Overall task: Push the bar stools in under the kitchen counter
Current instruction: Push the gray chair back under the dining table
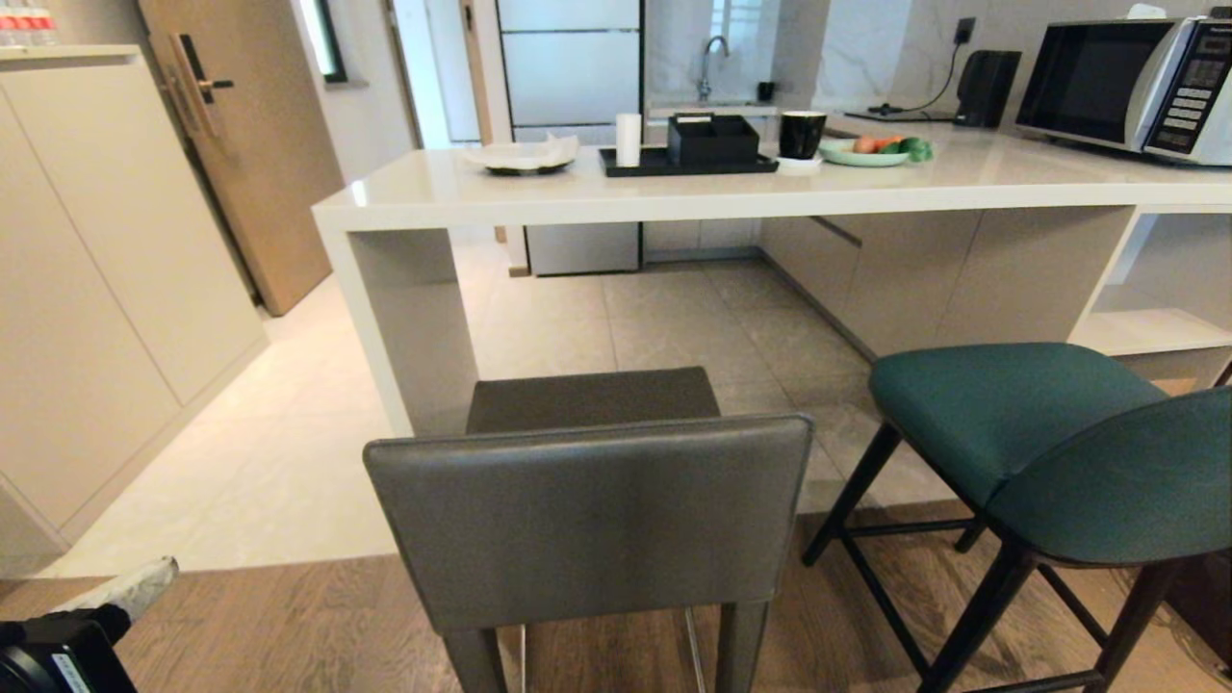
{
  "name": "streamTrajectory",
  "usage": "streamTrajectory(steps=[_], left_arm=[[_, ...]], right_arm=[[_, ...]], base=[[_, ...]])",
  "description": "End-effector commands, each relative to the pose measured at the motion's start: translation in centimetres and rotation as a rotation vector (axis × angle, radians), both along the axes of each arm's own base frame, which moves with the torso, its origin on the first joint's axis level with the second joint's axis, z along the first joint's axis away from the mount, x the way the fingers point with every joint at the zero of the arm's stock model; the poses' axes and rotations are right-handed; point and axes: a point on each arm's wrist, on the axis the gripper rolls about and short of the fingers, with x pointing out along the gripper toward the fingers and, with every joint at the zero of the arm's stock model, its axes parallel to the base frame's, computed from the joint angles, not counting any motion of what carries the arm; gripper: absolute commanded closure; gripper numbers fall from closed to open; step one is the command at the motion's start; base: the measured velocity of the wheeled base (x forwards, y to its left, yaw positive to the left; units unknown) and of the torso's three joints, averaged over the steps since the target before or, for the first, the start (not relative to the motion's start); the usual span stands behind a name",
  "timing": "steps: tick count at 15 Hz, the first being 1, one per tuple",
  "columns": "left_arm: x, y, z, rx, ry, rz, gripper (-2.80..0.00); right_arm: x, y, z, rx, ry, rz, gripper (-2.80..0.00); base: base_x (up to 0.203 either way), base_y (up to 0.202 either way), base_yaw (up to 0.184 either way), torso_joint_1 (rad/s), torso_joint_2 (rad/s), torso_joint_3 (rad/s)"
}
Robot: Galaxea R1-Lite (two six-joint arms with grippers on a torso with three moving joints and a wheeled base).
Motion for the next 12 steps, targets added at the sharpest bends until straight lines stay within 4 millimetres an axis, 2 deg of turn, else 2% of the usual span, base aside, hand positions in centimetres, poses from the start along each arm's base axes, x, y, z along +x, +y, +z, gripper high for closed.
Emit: streamTrajectory(steps=[1, 7, 9, 12], left_arm=[[-0.1, 0.0, -0.2, -0.002, 0.0, -0.003, 0.0], [-0.1, -0.1, 0.0, -0.005, -0.035, -0.015, 0.0], [-0.4, -0.4, 0.0, -0.014, -0.07, -0.066, 0.0], [0.1, -0.7, -1.3, -0.016, -0.081, -0.116, 0.0]], right_arm=[[0.0, 0.0, -0.3, 0.002, 0.006, 0.0, 0.0], [-0.1, 0.0, -0.2, 0.006, -0.001, 0.001, 0.0], [-0.1, 0.1, -0.5, 0.009, 0.009, 0.023, 0.0], [0.0, 0.5, -0.9, 0.036, 0.031, 0.188, 0.0]], base=[[0.0, 0.0, 0.0, -0.159, 0.44, 0.279], [0.0, 0.0, 0.0, -0.128, 0.42, 0.29], [0.0, 0.0, 0.0, -0.037, 0.13, 0.086], [0.0, 0.0, 0.0, -0.007, 0.04, 0.036]])
